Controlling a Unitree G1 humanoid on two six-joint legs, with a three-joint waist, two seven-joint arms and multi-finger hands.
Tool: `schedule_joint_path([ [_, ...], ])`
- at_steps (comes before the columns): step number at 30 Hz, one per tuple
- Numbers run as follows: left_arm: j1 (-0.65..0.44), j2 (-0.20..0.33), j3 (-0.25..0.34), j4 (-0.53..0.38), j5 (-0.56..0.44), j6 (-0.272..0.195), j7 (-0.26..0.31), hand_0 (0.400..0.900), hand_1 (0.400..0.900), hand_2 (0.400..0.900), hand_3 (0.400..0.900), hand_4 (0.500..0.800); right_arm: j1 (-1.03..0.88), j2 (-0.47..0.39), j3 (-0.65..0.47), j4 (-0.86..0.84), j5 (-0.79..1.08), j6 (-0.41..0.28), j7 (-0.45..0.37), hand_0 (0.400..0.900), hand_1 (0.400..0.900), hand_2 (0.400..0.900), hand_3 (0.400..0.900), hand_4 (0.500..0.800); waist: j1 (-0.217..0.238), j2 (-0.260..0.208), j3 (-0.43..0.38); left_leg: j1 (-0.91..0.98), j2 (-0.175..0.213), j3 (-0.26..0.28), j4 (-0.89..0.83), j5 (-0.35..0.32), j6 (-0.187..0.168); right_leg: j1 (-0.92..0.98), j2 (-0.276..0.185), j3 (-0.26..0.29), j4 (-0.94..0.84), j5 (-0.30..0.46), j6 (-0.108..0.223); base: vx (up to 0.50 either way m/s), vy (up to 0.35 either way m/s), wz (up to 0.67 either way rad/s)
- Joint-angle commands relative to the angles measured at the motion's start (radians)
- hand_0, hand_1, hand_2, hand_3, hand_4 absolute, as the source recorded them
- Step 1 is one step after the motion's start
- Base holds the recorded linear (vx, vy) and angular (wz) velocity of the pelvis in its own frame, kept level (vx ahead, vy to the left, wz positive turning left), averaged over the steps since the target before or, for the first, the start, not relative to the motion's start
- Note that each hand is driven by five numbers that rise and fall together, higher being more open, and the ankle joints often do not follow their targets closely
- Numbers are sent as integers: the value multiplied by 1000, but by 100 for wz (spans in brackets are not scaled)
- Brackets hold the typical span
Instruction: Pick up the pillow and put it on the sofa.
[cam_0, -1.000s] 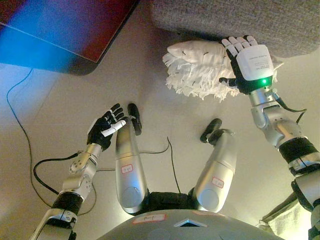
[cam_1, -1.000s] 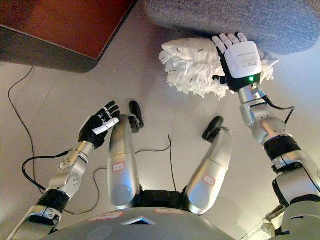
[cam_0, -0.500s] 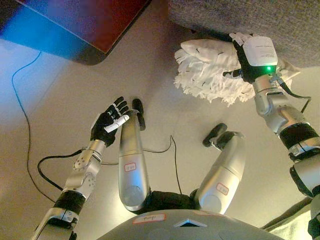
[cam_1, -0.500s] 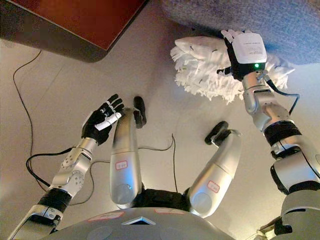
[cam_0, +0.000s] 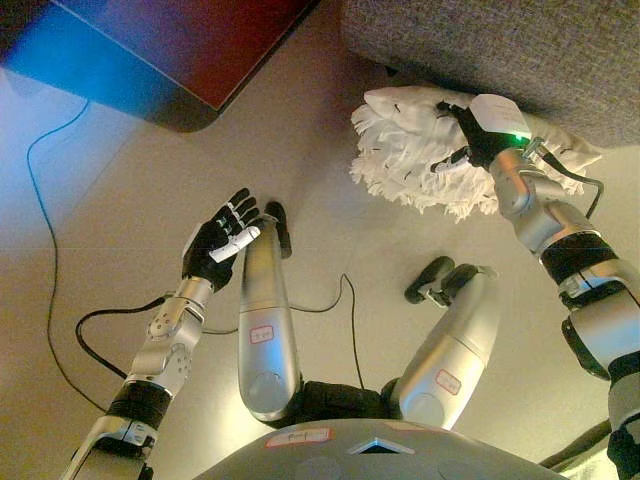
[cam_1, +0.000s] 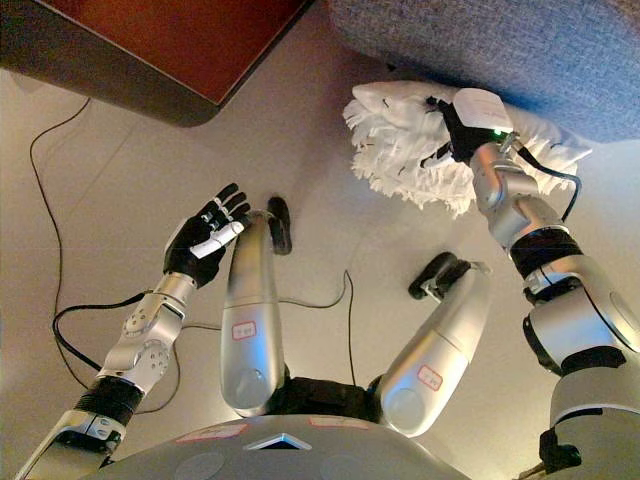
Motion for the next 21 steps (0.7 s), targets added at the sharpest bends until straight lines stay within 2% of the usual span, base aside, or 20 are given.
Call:
schedule_joint_path([
  [1,35,35,-27,-94,-20,-39,-10,900,900,900,900,800,-111,1,-20,77,-13,46,-3,900,900,900,900,800,37,53,-2,53,17,-45,192,-187,70,-77,33,-36,-15,75,-50,0,0,0],
  [11,6,28,-58,-96,-20,-72,5,900,900,900,900,800,-227,67,49,251,-143,262,2,900,900,900,900,800,62,79,-2,35,6,-52,204,-186,76,-96,26,-32,-2,76,-51,-32,11,4],
  [14,1,24,-72,-104,-4,-91,17,900,900,900,900,800,-262,90,78,297,-192,344,25,900,900,900,900,800,72,89,-2,34,2,-54,205,-183,78,-100,22,-30,0,78,-51,-18,29,4],
  [17,-6,25,-82,-115,17,-110,24,900,900,900,900,800,-287,118,96,341,-211,422,88,900,900,900,900,800,82,100,-2,34,-2,-54,199,-178,78,-102,18,-29,1,78,-51,-10,25,5],
  [19,-7,24,-84,-122,25,-112,24,900,900,900,900,800,-292,128,99,355,-206,434,100,900,900,900,900,800,87,105,-2,34,-6,-55,198,-176,78,-103,17,-28,1,78,-51,-3,20,7],
  [20,-10,24,-88,-129,28,-111,25,900,900,900,900,800,-298,139,103,370,-194,436,92,488,488,488,488,553,91,109,-2,34,-8,-55,195,-174,78,-103,16,-28,2,77,-51,0,27,8],
  [21,-12,22,-87,-137,31,-106,25,900,900,900,900,800,-306,145,104,382,-190,443,102,400,400,400,400,500,95,113,-2,35,-12,-52,192,-174,78,-102,16,-28,2,76,-51,-2,33,8],
])
